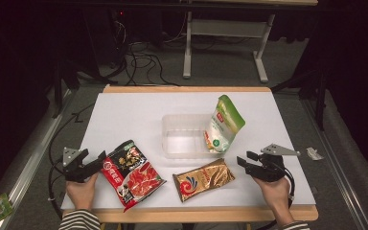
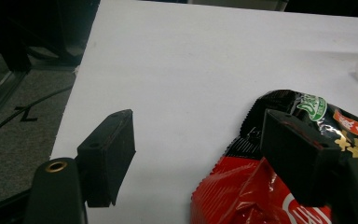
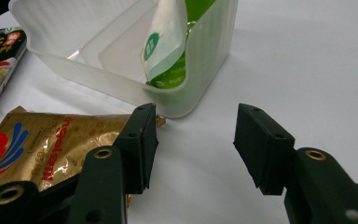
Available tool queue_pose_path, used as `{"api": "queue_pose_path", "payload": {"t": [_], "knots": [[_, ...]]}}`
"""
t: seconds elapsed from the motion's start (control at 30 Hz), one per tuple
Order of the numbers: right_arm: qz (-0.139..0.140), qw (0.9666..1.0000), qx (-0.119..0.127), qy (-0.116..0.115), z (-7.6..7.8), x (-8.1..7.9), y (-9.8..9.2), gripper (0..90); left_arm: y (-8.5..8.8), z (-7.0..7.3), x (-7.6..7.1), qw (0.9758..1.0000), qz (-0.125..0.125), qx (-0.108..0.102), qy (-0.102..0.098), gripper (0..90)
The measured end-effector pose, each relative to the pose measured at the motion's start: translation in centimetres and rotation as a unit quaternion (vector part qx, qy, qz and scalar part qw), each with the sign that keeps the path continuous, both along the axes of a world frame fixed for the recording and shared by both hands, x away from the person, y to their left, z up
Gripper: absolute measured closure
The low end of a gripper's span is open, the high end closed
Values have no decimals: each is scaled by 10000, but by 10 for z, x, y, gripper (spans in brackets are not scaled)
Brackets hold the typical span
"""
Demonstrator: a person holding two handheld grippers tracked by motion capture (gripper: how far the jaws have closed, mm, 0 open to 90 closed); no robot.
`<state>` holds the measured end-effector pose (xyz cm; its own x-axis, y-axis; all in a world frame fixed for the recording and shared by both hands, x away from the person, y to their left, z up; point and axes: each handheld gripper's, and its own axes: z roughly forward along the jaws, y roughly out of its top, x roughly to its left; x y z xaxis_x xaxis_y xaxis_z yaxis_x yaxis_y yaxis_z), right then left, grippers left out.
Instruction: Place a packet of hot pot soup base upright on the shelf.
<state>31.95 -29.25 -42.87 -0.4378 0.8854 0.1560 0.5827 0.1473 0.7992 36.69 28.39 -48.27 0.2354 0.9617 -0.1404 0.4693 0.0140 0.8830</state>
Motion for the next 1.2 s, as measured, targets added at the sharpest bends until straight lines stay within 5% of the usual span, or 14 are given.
{"api": "queue_pose_path", "payload": {"t": [0.6, 1.2], "knots": [[432, 9985, -13, 336, -21, -5, 28, 482, 1, 0, -1, 10000, 11, -16, -17, 264], [560, 9967, 31, 583, -37, 1, 47, 467, 1, 0, -1, 10000, 22, -45, -31, 263]]}}
